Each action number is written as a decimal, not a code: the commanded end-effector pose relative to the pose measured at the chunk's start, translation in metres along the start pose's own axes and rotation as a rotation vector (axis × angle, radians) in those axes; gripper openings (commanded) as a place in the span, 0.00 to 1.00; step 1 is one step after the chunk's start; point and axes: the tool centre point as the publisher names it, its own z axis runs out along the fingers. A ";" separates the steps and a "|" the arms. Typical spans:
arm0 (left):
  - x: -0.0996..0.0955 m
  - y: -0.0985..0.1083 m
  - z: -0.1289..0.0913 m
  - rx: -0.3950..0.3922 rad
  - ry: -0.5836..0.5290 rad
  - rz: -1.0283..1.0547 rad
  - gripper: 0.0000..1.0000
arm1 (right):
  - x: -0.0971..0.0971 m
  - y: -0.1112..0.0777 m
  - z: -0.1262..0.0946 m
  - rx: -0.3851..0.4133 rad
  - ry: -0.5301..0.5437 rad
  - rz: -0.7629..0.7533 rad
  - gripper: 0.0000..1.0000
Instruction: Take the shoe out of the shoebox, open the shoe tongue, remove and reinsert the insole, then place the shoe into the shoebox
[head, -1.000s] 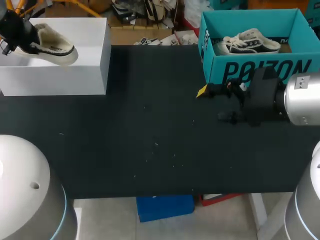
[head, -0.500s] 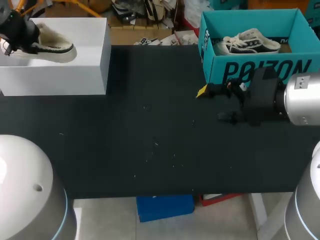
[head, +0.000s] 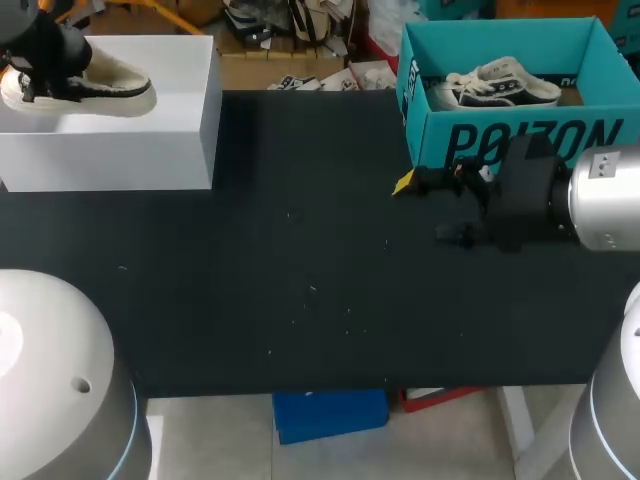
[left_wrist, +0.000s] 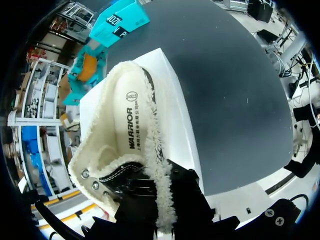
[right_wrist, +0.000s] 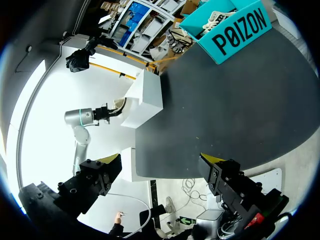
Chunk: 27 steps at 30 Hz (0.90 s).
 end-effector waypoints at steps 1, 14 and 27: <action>-0.007 0.000 0.010 -0.005 0.008 -0.010 0.00 | 0.000 -0.001 0.000 -0.001 -0.002 0.000 1.00; -0.011 0.002 0.042 -0.006 0.063 -0.046 0.00 | 0.000 -0.001 0.000 -0.001 -0.002 0.000 1.00; -0.004 0.002 0.069 -0.014 0.105 -0.051 0.00 | 0.000 -0.001 0.000 -0.001 -0.002 0.000 1.00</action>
